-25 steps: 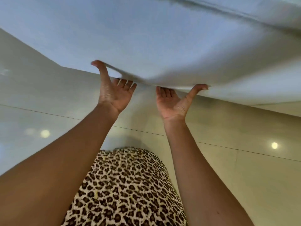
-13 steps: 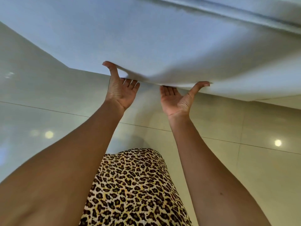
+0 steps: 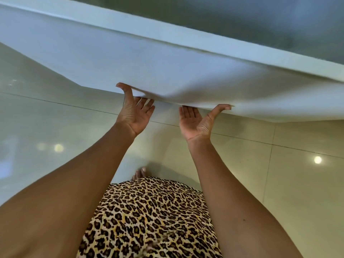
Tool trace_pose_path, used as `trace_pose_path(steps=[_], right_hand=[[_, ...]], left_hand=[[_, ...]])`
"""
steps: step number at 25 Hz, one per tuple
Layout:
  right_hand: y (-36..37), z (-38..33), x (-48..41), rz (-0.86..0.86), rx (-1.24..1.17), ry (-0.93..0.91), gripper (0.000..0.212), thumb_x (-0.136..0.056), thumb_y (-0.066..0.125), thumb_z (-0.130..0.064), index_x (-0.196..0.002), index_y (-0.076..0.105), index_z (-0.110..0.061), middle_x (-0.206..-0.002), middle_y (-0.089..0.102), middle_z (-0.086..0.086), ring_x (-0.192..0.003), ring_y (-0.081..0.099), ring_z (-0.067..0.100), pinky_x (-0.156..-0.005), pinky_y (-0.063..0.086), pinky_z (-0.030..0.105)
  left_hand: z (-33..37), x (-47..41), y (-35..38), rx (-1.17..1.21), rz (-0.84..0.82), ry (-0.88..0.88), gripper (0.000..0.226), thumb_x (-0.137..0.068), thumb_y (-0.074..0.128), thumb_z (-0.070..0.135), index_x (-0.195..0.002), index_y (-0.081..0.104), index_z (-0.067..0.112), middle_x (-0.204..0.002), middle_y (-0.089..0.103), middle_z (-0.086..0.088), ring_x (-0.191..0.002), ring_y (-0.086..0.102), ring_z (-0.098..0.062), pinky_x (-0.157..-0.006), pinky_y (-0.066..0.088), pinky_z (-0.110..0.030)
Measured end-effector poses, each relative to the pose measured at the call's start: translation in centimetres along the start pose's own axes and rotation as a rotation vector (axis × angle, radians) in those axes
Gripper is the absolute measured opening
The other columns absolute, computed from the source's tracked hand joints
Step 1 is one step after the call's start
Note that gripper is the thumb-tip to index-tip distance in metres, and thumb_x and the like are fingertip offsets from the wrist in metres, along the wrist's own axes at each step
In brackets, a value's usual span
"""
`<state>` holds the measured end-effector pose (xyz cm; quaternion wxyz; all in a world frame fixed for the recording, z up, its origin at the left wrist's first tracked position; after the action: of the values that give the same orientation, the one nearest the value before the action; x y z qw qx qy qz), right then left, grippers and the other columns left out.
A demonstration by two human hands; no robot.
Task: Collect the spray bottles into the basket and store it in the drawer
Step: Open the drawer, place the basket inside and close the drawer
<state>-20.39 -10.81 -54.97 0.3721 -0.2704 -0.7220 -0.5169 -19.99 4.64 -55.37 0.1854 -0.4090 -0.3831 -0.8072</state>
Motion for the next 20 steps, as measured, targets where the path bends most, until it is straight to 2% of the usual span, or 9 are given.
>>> trace_pose_path(steps=[3, 6, 8, 10, 11, 13, 16, 18, 20], right_hand=[[-0.3, -0.3, 0.8, 0.037, 0.080, 0.026, 0.128, -0.034, 0.061, -0.069, -0.138, 0.032, -0.002, -0.137, 0.046, 0.013, -0.123, 0.049, 0.026, -0.108, 0.038, 0.035], [-0.1, -1.4, 2.1, 0.081, 0.165, 0.031, 0.122, -0.035, 0.061, -0.071, -0.134, 0.037, -0.003, -0.124, 0.053, 0.012, -0.103, 0.057, 0.023, -0.096, 0.045, 0.032], [0.6, -1.9, 3.9, 0.109, 0.233, 0.048, 0.104, -0.063, 0.053, -0.074, -0.136, 0.036, -0.003, -0.132, 0.051, 0.013, -0.116, 0.053, 0.025, -0.104, 0.041, 0.034], [2.0, -1.9, 6.9, 0.157, 0.378, 0.035, 0.075, -0.088, 0.039, -0.060, -0.137, 0.035, -0.003, -0.139, 0.047, 0.017, -0.126, 0.049, 0.027, -0.108, 0.036, 0.036], [2.8, -1.5, 9.0, 0.176, 0.501, 0.010, 0.063, -0.093, 0.039, -0.050, -0.135, 0.039, -0.003, -0.137, 0.050, 0.017, -0.123, 0.051, 0.028, -0.106, 0.038, 0.037], [4.9, -1.0, 13.8, 0.142, 0.800, -0.183, 0.036, -0.096, 0.047, -0.029, -0.122, 0.051, -0.005, -0.120, 0.062, 0.012, -0.109, 0.060, 0.024, -0.098, 0.046, 0.037], [8.5, -2.1, 20.7, -0.056, 1.390, -0.864, 0.025, -0.092, 0.051, -0.016, -0.115, 0.053, -0.010, -0.110, 0.060, -0.001, -0.105, 0.055, 0.011, -0.094, 0.044, 0.024], [10.9, -4.1, 22.2, -0.142, 1.759, -1.260, 0.037, -0.090, 0.051, -0.018, -0.125, 0.047, -0.008, -0.129, 0.054, 0.011, -0.125, 0.045, 0.021, -0.108, 0.035, 0.028], [12.6, -6.0, 21.2, -0.114, 2.137, -1.284, 0.053, -0.092, 0.050, -0.030, -0.137, 0.036, -0.005, -0.147, 0.036, 0.019, -0.140, 0.027, 0.033, -0.116, 0.021, 0.041]], left_hand=[[0.2, 0.7, 0.0, -0.001, 0.031, -0.002, 0.093, -0.078, 0.038, 0.070, -0.144, 0.020, 0.007, -0.149, 0.034, -0.006, -0.134, 0.038, -0.026, -0.115, 0.027, -0.038], [0.8, 2.2, 1.4, 0.043, 0.069, -0.001, 0.092, -0.078, 0.041, 0.069, -0.145, 0.019, 0.009, -0.151, 0.029, -0.006, -0.136, 0.036, -0.028, -0.114, 0.027, -0.039], [1.4, 4.5, 2.8, 0.008, 0.061, 0.002, 0.085, -0.082, 0.039, 0.066, -0.144, 0.023, 0.009, -0.151, 0.031, -0.005, -0.135, 0.036, -0.027, -0.113, 0.029, -0.038], [1.7, 8.4, 5.0, -0.277, 0.075, 0.025, 0.070, -0.087, 0.040, 0.059, -0.139, 0.035, 0.011, -0.144, 0.043, -0.005, -0.128, 0.046, -0.024, -0.109, 0.036, -0.035], [2.0, 10.9, 6.1, -0.561, 0.097, 0.092, 0.060, -0.089, 0.044, 0.053, -0.134, 0.042, 0.014, -0.136, 0.052, -0.004, -0.121, 0.052, -0.022, -0.105, 0.040, -0.032], [2.7, 15.7, 7.9, -1.147, 0.121, 0.455, 0.044, -0.090, 0.051, 0.035, -0.129, 0.049, 0.015, -0.128, 0.059, -0.004, -0.117, 0.055, -0.018, -0.098, 0.040, -0.023], [3.0, 21.0, 10.5, -1.631, 0.074, 1.100, 0.047, -0.089, 0.049, 0.007, -0.135, 0.039, 0.006, -0.140, 0.047, -0.014, -0.133, 0.040, -0.027, -0.105, 0.033, -0.030], [4.0, 21.7, 12.2, -1.801, 0.053, 1.193, 0.058, -0.086, 0.049, 0.002, -0.140, 0.029, 0.002, -0.149, 0.031, -0.019, -0.141, 0.022, -0.033, -0.114, 0.022, -0.044], [5.6, 20.7, 13.1, -2.014, 0.093, 1.059, 0.070, -0.086, 0.049, 0.008, -0.145, 0.010, 0.002, -0.155, 0.011, -0.019, -0.143, 0.002, -0.033, -0.116, 0.005, -0.046]])
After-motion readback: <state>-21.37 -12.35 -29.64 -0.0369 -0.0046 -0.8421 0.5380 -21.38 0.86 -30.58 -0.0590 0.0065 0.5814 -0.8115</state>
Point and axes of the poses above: each hand's wrist, its own x-axis away from the middle knuckle, its own y-axis out of the palm, z = x × y, the point moved 3 cm from there along -x, towards the middle knuckle
